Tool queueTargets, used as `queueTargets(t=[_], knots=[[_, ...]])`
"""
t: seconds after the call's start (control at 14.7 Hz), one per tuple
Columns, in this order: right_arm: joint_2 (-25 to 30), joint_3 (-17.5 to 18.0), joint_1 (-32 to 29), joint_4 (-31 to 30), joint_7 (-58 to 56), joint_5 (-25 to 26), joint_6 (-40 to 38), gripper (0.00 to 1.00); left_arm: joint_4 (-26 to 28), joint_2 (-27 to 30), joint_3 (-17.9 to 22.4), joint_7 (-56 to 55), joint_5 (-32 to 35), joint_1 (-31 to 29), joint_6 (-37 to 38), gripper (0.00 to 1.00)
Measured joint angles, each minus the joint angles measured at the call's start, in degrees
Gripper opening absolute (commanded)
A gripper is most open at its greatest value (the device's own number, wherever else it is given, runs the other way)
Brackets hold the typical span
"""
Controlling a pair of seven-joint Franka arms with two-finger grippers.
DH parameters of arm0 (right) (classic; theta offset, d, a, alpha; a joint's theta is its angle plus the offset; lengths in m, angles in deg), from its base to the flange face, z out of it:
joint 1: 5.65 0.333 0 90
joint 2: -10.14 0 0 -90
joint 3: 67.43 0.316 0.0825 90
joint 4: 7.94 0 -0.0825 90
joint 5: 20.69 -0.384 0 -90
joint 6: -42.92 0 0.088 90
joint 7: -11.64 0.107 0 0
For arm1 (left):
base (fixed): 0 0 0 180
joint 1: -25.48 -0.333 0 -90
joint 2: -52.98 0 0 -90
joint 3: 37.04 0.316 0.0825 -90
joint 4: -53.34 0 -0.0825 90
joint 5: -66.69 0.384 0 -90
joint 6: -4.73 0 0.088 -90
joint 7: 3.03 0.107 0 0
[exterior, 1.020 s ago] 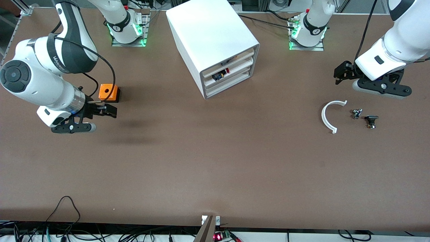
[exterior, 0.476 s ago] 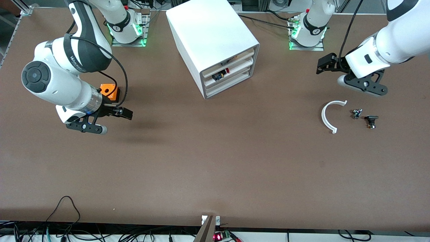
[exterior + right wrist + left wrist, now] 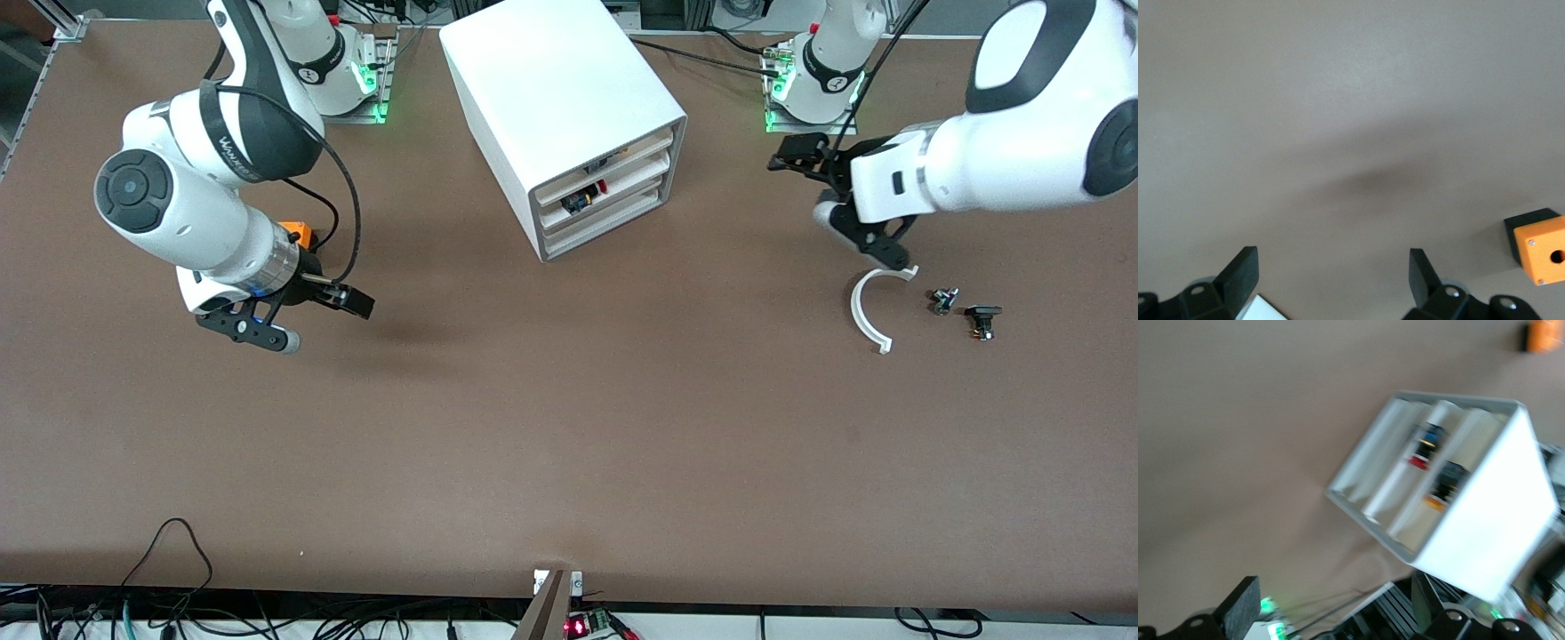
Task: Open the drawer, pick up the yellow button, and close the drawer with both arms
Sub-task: 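Hook the left gripper onto the white drawer front, then pull the drawer open with the left gripper while the right gripper approaches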
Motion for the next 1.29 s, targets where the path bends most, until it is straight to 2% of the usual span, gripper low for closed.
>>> queueTargets(t=[0.34, 0.68, 0.75, 0.88, 1.02, 1.29], knots=[[-0.3, 0.0, 2.2, 0.0, 8.0, 0.0, 2.1, 1.0, 3.3, -4.8, -0.5, 4.0, -12.0, 0.0, -0.7, 1.0], [-1.1, 0.0, 4.0, 0.0, 14.6, 0.0, 5.4, 1.0, 16.9, -5.3, -2.1, 24.9, -23.7, -0.1, -11.3, 1.0], [-1.3, 0.0, 4.5, 0.0, 15.6, 0.0, 6.0, 1.0, 19.5, -5.5, -3.3, 27.6, -25.8, -0.1, -14.0, 0.94], [-1.5, 0.0, 5.2, 0.0, 16.7, 0.0, 6.4, 1.0, 23.3, -5.6, -6.1, 31.1, -29.4, 0.0, -18.5, 0.62], [-1.6, 0.0, 5.3, 0.0, 16.9, 0.0, 6.5, 1.0, 25.4, -5.6, -7.4, 34.1, -31.4, 0.1, -19.7, 0.61], [-1.6, 0.0, 5.3, 0.0, 17.8, 0.0, 7.1, 1.0, 29.9, -5.6, -7.4, 39.4, -31.7, -0.1, -19.8, 0.57]])
